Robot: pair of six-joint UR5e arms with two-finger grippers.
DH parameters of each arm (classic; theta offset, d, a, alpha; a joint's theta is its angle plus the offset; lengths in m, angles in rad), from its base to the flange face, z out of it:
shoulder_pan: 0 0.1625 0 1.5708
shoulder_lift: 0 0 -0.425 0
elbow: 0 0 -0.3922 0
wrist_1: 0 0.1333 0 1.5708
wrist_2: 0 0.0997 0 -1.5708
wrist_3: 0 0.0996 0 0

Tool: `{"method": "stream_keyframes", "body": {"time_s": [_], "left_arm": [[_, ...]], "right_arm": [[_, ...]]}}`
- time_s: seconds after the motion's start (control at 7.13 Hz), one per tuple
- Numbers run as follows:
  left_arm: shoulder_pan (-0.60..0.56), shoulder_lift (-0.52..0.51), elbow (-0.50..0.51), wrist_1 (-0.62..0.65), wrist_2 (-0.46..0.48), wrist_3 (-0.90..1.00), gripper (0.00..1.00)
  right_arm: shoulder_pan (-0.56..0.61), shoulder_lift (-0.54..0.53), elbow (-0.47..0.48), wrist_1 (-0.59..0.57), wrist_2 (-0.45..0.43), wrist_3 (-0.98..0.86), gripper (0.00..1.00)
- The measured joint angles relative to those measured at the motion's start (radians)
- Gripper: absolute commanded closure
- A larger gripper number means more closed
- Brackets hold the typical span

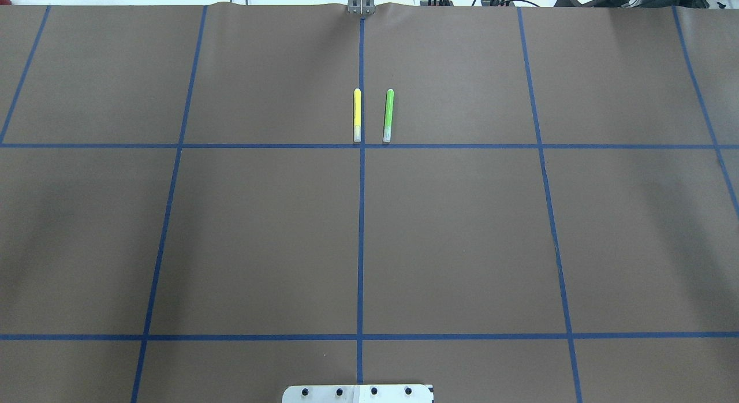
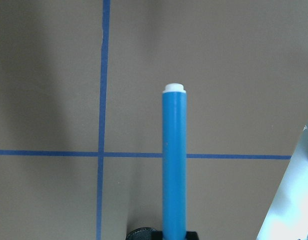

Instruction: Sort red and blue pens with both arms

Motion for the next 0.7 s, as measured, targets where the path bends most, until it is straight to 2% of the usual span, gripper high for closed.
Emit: {"method": "stream_keyframes", "body": {"time_s": [0.28, 0.7], "left_arm": [[-0.015, 0.054, -0.013, 0.121, -0.039, 0.002, 1.0], [-0.065, 0.185, 0.017, 0.153, -0.077, 0.003, 1.0]], "right_arm": [[0.002, -0.004, 0.003, -0.011, 0.037, 0.004, 1.0], [0.002, -0.004, 0.003, -0.007, 0.081, 0.005, 1.0]]}}
